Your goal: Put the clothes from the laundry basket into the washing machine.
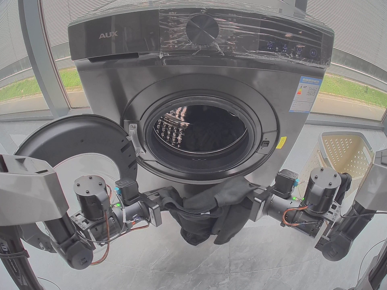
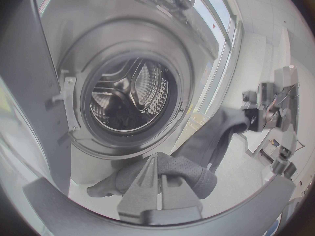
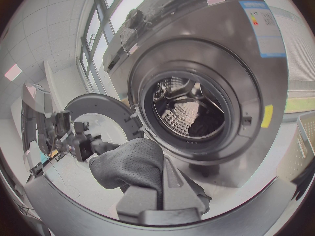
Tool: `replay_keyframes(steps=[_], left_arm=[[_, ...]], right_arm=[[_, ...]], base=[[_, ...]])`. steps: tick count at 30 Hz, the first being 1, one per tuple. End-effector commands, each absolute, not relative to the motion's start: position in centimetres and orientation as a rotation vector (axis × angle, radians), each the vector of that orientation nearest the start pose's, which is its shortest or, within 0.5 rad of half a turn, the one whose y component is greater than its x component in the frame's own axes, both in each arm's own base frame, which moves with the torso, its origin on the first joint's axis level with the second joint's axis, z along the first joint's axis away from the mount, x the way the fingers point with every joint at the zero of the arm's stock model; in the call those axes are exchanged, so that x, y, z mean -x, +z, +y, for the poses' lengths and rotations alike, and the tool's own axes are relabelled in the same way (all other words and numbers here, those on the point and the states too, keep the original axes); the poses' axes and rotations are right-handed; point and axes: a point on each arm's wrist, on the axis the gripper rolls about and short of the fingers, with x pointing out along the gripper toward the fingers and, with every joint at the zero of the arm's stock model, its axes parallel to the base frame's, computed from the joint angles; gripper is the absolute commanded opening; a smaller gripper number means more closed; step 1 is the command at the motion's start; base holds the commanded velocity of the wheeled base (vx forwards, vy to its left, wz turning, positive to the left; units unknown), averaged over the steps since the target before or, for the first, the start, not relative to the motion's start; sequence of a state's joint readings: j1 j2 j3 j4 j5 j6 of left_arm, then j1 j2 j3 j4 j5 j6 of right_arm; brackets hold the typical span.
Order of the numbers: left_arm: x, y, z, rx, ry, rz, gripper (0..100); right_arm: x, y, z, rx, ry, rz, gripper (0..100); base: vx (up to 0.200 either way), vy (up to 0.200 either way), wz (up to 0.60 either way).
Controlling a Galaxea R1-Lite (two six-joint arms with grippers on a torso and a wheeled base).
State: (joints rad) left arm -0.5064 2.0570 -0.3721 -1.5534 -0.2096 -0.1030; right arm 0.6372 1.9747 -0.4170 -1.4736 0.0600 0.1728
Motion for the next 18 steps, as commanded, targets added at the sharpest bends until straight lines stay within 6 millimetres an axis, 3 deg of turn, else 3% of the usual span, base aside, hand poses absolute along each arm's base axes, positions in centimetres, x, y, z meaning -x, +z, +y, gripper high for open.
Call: replay_keyframes(steps=[1,4,12,18], left_arm=[[-23.9,10.5,-12.9,0.089,-0.704,0.064,0],[-24.1,10.8,-12.6,0.095,-0.692,0.054,0],[-23.6,12.6,-12.3,0.099,-0.692,-0.018,0],[-22.9,13.6,-12.0,0.104,-0.695,-0.058,0]], right_arm=[[-23.0,8.0,15.3,-0.154,0.643,0.207,0],[-23.9,7.4,14.6,-0.187,0.607,0.222,0],[-24.0,5.8,13.8,-0.175,0.571,0.285,0],[-24.9,6.9,14.2,-0.198,0.573,0.227,0]], base=[[0.0,0.0,0.0],[0.0,0.0,0.0],[0.0,0.0,0.0],[0.0,0.0,0.0]])
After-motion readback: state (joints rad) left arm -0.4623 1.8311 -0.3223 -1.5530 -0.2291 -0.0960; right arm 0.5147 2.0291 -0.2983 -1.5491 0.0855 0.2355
